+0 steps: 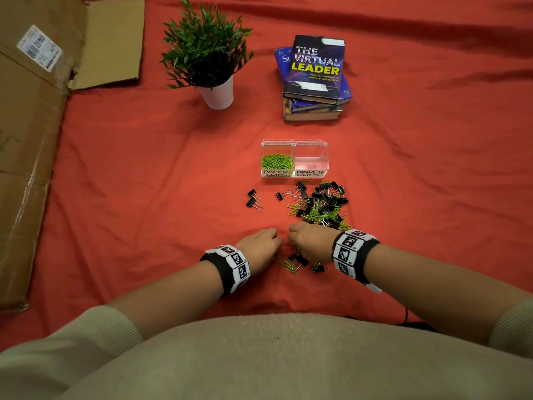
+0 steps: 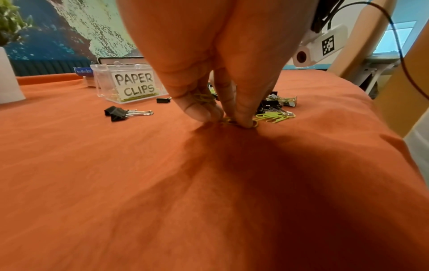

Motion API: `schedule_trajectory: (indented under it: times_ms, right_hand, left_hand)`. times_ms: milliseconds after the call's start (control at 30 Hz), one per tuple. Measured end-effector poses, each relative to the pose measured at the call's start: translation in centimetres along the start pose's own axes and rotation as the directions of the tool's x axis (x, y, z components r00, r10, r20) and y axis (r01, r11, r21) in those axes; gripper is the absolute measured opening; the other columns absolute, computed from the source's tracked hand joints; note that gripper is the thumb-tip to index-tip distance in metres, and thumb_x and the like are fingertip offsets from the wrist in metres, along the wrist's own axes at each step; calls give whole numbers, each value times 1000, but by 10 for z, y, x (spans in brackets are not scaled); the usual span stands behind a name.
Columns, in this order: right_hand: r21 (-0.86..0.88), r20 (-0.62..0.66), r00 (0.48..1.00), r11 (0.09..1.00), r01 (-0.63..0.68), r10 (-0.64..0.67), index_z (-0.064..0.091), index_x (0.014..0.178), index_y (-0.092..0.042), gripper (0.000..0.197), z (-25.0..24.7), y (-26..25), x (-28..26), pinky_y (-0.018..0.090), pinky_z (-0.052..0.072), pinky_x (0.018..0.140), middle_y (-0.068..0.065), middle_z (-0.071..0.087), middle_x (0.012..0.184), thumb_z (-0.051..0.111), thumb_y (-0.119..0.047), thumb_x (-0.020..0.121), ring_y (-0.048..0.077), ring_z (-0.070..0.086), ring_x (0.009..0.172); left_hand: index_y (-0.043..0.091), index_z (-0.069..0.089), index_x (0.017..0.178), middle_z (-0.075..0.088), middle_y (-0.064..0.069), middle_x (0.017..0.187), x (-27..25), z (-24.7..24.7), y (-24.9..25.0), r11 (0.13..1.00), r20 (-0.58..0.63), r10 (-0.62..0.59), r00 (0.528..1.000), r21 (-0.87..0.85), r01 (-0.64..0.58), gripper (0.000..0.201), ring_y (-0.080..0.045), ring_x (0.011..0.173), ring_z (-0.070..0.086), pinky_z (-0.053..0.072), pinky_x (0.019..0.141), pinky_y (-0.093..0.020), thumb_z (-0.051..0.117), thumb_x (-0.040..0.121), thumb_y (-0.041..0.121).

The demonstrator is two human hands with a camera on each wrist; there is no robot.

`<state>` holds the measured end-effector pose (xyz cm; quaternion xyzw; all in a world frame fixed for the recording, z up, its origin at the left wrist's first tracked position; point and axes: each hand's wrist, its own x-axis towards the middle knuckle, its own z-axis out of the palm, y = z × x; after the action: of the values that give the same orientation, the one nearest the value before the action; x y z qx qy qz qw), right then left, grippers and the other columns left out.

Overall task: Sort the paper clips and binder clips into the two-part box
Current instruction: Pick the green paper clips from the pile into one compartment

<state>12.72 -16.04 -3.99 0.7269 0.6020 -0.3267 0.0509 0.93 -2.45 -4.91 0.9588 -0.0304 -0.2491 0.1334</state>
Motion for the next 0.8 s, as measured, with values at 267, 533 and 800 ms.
schedule_trajectory:
  times_ms: [267, 533, 800]
  right_hand:
    - [-55, 34, 999, 998, -11, 13, 56, 106, 1, 24, 0, 2, 2, 37, 42, 86, 14, 54, 112, 51, -7, 83, 30, 51, 105]
    - [462, -101, 964, 869, -175, 248, 64, 87, -7, 11, -22, 19, 3, 19, 44, 62, 2, 66, 83, 58, -17, 88, 13, 56, 70]
    - [912, -180, 866, 410, -31, 467, 65, 81, -6, 9, -111, 48, 31, 25, 50, 58, 5, 68, 76, 63, -12, 88, 13, 57, 58]
  left_hand:
    - [2, 45, 119, 44, -15, 122, -1, 6, 4, 993, 25, -74, 997, 95, 71, 28, -32, 115, 46, 42, 91, -43, 47, 96, 17]
    - [3, 45, 115, 51, -18, 119, 1, 8, 0, 993, 39, -94, 995, -68, 97, 22, -35, 110, 52, 42, 91, -43, 44, 97, 15]
    - [12, 56, 98, 66, -10, 102, 3, -5, -22, 832, -19, -257, 966, -514, 211, 8, -28, 95, 60, 44, 79, -31, 52, 92, 16]
